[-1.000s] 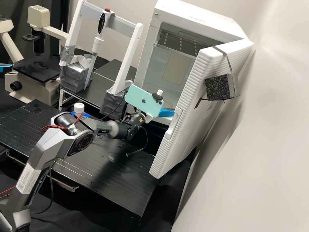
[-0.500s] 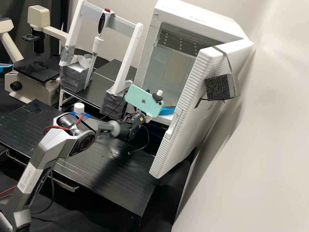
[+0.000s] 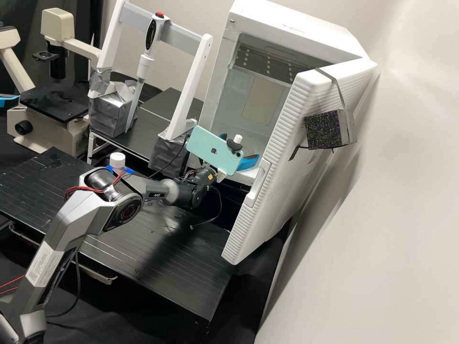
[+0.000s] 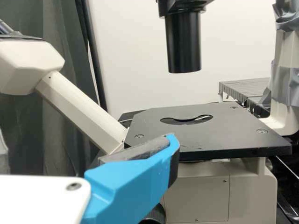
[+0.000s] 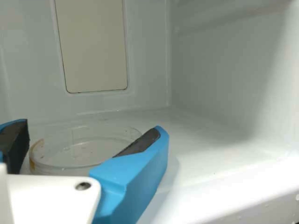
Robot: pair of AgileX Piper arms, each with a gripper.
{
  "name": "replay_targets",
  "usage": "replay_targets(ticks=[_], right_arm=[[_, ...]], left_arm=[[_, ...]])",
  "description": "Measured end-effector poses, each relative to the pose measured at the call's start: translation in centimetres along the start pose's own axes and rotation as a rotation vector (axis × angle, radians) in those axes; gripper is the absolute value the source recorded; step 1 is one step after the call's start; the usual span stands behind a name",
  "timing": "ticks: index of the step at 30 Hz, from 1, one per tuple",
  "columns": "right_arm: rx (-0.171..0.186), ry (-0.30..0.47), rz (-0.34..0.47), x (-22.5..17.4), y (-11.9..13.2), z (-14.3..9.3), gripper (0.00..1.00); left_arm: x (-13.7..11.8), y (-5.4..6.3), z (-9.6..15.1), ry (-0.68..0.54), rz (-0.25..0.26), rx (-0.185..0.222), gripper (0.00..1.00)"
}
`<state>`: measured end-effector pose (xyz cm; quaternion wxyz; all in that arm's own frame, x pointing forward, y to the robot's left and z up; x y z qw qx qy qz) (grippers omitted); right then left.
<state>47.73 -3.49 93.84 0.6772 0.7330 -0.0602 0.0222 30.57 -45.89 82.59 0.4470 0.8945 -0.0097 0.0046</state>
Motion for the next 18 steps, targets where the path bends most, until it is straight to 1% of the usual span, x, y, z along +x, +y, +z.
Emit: replay_targets(ticks=[11, 18], right_arm=[[0.002, 0.006, -0.005, -0.2, -0.4, 0.3, 0.00], [0.002, 0.005, -0.002, -1.1, 0.1, -0.3, 0.00]], left_arm=[[0.0, 0.0, 0.0, 0.000, 0.000, 0.000, 1.00], [0.0, 0.0, 0.0, 0.000, 0.000, 0.000, 1.00]])
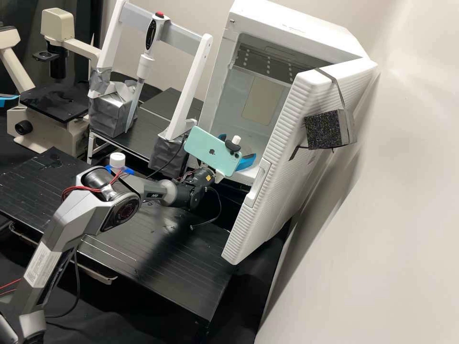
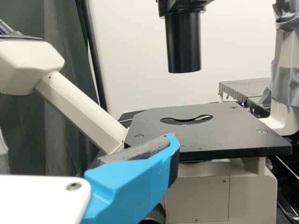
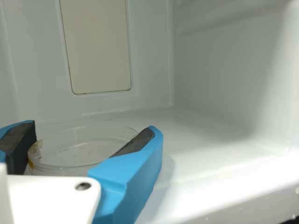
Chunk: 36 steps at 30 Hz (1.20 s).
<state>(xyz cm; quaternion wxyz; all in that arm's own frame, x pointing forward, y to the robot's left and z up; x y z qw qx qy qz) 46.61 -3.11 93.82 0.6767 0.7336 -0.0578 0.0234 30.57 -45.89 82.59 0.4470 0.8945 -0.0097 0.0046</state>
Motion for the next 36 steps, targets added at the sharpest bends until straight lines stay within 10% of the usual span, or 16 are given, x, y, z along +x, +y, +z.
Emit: replay_targets(ticks=[36], right_arm=[[0.056, 0.024, 0.229, -14.4, 4.0, 1.4, 0.00]], left_arm=[[0.0, 0.0, 0.0, 0.000, 0.000, 0.000, 1.00]])
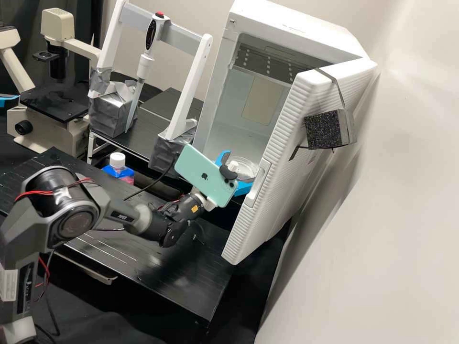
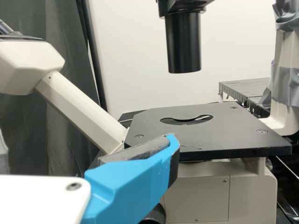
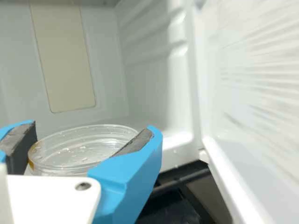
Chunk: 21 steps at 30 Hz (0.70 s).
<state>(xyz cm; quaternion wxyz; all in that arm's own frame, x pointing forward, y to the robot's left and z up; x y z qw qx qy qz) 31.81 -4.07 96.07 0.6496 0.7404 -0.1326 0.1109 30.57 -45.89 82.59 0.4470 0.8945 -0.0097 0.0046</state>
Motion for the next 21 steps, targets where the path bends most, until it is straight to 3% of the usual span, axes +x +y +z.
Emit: replay_targets(ticks=[5, 13, 21], right_arm=[[0.017, 0.059, -0.003, -4.5, -0.4, -1.0, 0.00], [0.003, 0.135, -0.200, -10.3, -4.4, -2.9, 0.00], [0.001, 0.271, -0.371, -13.3, -7.8, -6.0, 0.00]], left_arm=[[0.0, 0.0, 0.0, 0.000, 0.000, 0.000, 1.00], [0.0, 0.0, 0.0, 0.000, 0.000, 0.000, 1.00], [0.0, 0.0, 0.0, 0.000, 0.000, 0.000, 1.00]])
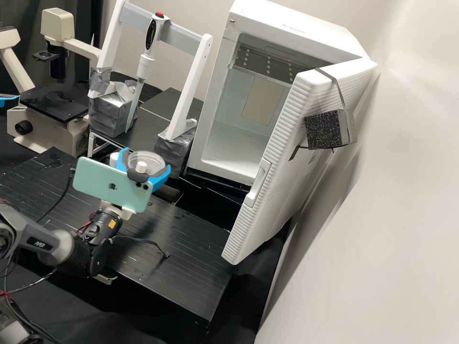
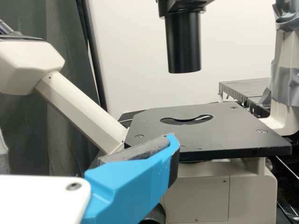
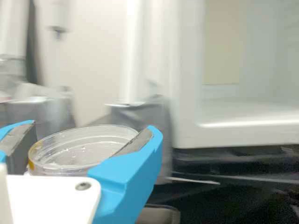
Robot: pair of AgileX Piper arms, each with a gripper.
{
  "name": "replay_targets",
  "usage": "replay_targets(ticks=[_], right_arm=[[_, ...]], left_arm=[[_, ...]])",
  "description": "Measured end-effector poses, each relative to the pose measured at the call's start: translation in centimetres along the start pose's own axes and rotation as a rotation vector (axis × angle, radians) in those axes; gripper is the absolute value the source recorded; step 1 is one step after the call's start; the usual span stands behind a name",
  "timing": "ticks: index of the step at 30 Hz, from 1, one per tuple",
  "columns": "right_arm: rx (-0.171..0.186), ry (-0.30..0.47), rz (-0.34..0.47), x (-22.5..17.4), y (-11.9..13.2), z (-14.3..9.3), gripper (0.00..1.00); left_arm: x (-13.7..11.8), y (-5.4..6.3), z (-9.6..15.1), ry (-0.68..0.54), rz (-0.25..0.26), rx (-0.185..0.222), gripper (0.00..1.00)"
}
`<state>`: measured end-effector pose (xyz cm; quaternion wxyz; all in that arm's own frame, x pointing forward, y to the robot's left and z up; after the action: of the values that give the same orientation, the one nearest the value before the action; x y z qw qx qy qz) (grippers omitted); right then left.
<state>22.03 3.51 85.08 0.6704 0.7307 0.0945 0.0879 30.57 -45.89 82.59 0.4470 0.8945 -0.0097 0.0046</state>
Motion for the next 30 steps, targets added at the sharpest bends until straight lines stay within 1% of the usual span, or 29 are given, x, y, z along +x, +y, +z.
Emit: replay_targets(ticks=[2, 3, 8, 11, 14, 16, 20, 24, 25, 28, 30], right_arm=[[0.007, 0.046, -0.037, 0.0, -0.9, -1.0, 0.00], [0.003, 0.064, -0.051, 0.0, -1.2, -1.4, 0.00], [-0.026, 0.182, -0.138, 0.1, -3.2, -3.9, 0.00], [-0.043, 0.263, -0.206, 0.4, -4.8, -5.5, 0.00], [-0.069, 0.342, -0.242, 1.3, -5.8, -7.0, 0.00], [-0.086, 0.384, -0.249, 2.1, -6.1, -8.0, 0.00], [-0.108, 0.420, -0.256, 4.0, -7.0, -9.5, 0.00], [-0.125, 0.423, -0.263, 5.9, -8.0, -10.9, 0.00], [-0.126, 0.421, -0.278, 6.3, -8.6, -11.2, 0.00], [-0.144, 0.422, -0.298, 8.0, -9.9, -12.5, 0.00], [-0.147, 0.418, -0.326, 9.0, -11.0, -13.1, 0.00]], left_arm=[[0.0, 0.0, 0.0, 0.000, 0.000, 0.000, 1.00], [0.0, 0.0, 0.0, 0.000, 0.000, 0.000, 1.00], [0.0, 0.0, 0.0, 0.000, 0.000, 0.000, 1.00], [0.0, 0.0, 0.0, 0.000, 0.000, 0.000, 1.00], [0.0, 0.0, 0.0, 0.000, 0.000, 0.000, 1.00], [0.0, 0.0, 0.0, 0.000, 0.000, 0.000, 1.00], [0.0, 0.0, 0.0, 0.000, 0.000, 0.000, 1.00], [0.0, 0.0, 0.0, 0.000, 0.000, 0.000, 1.00], [0.0, 0.0, 0.0, 0.000, 0.000, 0.000, 1.00], [0.0, 0.0, 0.0, 0.000, 0.000, 0.000, 1.00], [0.0, 0.0, 0.0, 0.000, 0.000, 0.000, 1.00]])
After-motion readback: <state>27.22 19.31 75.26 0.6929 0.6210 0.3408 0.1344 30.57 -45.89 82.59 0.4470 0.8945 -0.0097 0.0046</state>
